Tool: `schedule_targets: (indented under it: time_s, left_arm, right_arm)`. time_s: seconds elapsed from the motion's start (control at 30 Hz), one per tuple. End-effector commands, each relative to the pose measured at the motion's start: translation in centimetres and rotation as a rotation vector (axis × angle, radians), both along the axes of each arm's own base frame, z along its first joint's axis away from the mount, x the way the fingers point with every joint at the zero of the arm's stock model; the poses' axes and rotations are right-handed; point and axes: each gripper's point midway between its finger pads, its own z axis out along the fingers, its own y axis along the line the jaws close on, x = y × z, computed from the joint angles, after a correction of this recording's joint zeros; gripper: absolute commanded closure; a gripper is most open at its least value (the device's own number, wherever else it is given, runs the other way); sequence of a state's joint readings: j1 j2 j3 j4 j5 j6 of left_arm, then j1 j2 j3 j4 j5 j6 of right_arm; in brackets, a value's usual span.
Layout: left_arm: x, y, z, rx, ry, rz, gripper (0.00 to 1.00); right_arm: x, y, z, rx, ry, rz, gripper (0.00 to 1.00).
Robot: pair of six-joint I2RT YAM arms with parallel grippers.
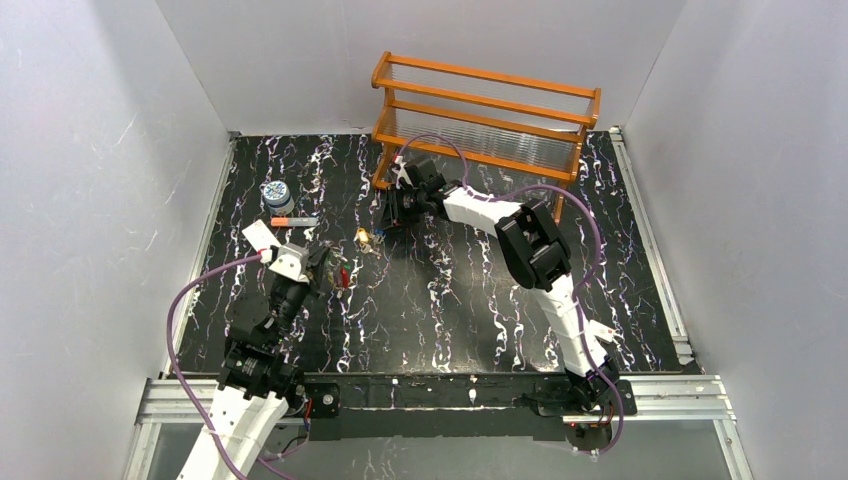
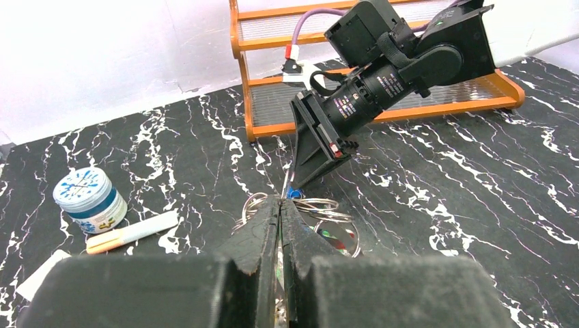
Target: Put the keys on the keyring
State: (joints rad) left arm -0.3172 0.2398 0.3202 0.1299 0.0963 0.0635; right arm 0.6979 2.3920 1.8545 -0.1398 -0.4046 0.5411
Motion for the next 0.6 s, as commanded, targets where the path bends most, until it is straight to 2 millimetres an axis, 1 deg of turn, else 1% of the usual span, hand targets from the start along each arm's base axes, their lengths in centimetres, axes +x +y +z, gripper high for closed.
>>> schedule_targets:
  time_s: [0.0, 0.17, 0.27, 0.37, 0.43, 0.57]
  left_arm:
    - [0.1, 0.5, 1.3, -0.007, -0.057, 0.025, 1.0]
    - [0.1, 0.3, 1.3, -0.005, -0.059, 0.013, 1.0]
    - [0.1, 0.3, 1.3, -0.005, -0.058, 0.016, 1.0]
    - [0.2, 0.6, 1.2, -0.007, -0.05, 0.031, 1.0]
    - [0.3, 0.7, 1.1, -0.007, -0.05, 0.036, 1.0]
    - [0.2, 0.6, 1.2, -0.007, -0.051, 0.031, 1.0]
  right_arm:
    - [0.5, 0.9, 0.3, 0.03, 0.005, 0.004, 0.72]
    - [0.5, 0.9, -0.1, 0.011, 0.017, -0.008, 0.69]
    - [0.4, 0.9, -0.4, 0.007, 0.019, -0.006, 0.68]
    - [0.0, 1.1, -0.7, 0.005, 0.034, 0.007, 0.7]
    - [-0.2, 1.3, -0.9, 0.002, 0.04, 0.014, 0.74]
    - [-0.5, 1.4, -1.0, -0.002, 0.038, 0.018, 0.75]
